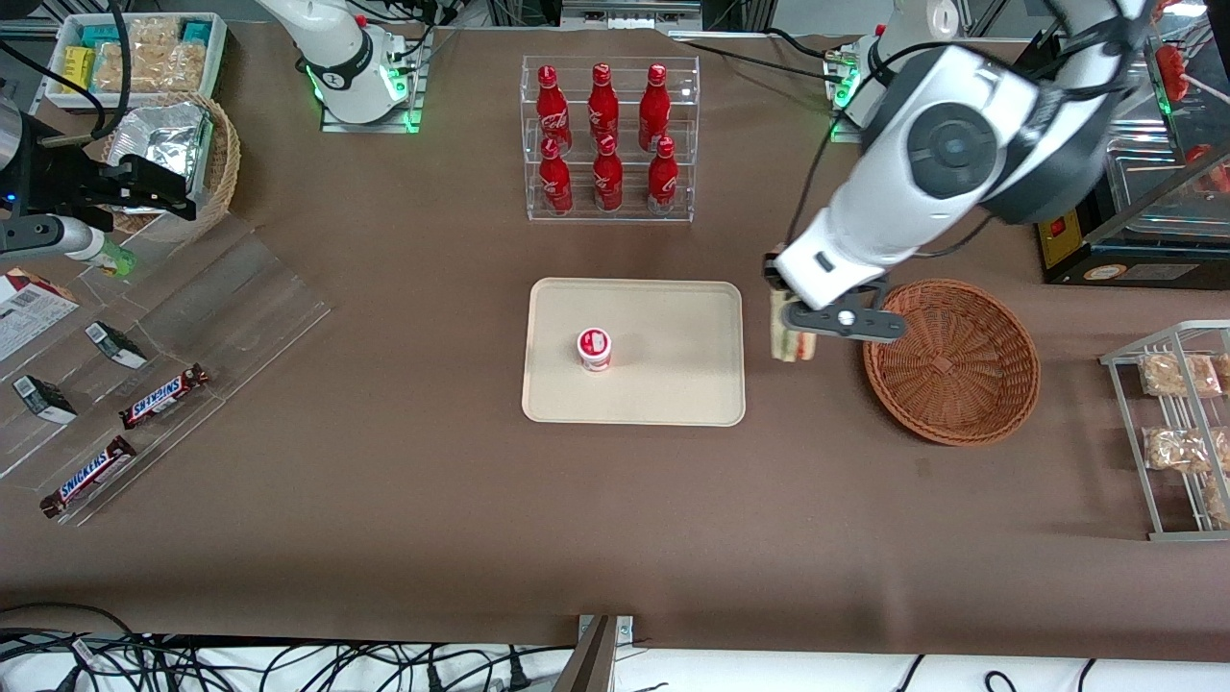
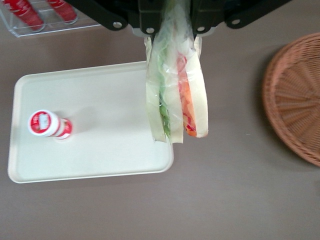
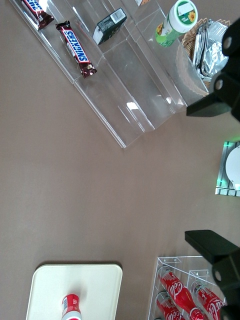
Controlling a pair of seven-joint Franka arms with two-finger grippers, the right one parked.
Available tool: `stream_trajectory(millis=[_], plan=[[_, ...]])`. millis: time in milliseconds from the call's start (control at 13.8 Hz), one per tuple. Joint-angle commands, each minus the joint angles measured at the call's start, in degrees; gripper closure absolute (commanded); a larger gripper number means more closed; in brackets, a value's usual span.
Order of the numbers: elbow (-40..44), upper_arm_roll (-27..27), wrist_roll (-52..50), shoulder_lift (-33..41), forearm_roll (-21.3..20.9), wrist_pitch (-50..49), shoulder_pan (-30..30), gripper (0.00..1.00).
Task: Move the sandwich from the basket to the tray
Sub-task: 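Carry the sandwich over the cream tray beside the strawberry cup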
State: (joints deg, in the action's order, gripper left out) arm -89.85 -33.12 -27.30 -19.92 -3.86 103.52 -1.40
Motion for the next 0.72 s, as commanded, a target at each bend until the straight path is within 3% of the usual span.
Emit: stream_trajectory(millis=[0,217,652], plan=[[1.00,0.16,-6.42,-5.37,-3.33,4.04,4.11,1.00],[-0.05,0.08,-14.95,-11.09,-10.72,8.70,7.28,1.00],[-4.98,0.16,-23.06,-17.25,-17.84,18.82,10.62,1.00]])
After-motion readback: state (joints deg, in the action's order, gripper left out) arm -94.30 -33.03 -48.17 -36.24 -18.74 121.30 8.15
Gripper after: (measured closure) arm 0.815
